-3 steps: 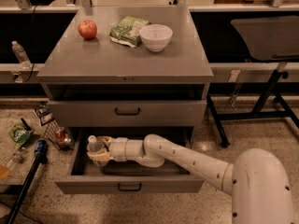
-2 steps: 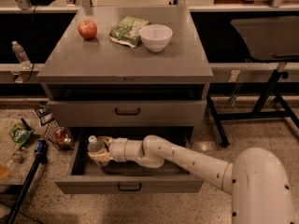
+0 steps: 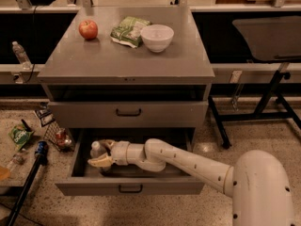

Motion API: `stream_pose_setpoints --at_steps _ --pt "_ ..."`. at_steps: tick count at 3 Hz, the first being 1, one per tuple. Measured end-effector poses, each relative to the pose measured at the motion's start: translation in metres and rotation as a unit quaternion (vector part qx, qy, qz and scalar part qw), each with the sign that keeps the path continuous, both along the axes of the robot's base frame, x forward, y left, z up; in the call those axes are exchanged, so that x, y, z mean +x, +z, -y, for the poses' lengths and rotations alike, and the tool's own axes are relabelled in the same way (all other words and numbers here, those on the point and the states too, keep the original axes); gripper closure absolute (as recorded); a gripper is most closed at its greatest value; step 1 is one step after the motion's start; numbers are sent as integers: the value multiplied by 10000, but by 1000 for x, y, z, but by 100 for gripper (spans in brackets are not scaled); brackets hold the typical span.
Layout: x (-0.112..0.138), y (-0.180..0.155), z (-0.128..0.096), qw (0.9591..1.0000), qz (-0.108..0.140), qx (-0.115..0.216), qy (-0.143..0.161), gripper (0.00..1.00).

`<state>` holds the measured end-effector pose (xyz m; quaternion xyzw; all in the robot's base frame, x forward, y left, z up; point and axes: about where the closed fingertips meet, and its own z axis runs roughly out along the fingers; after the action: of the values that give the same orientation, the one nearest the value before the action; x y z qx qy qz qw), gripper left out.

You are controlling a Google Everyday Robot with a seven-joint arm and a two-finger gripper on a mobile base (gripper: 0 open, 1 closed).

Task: Place blue plastic bottle into middle drawer

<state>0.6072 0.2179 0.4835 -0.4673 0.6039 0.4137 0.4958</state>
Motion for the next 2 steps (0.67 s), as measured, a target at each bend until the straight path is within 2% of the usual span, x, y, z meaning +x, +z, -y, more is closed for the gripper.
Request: stream_pose_setpoints --at_steps 1,2 --pt "-7 5 12 9996 -191 87 -172 7" --pt "-24 16 38 9972 -490 171 -541 8"
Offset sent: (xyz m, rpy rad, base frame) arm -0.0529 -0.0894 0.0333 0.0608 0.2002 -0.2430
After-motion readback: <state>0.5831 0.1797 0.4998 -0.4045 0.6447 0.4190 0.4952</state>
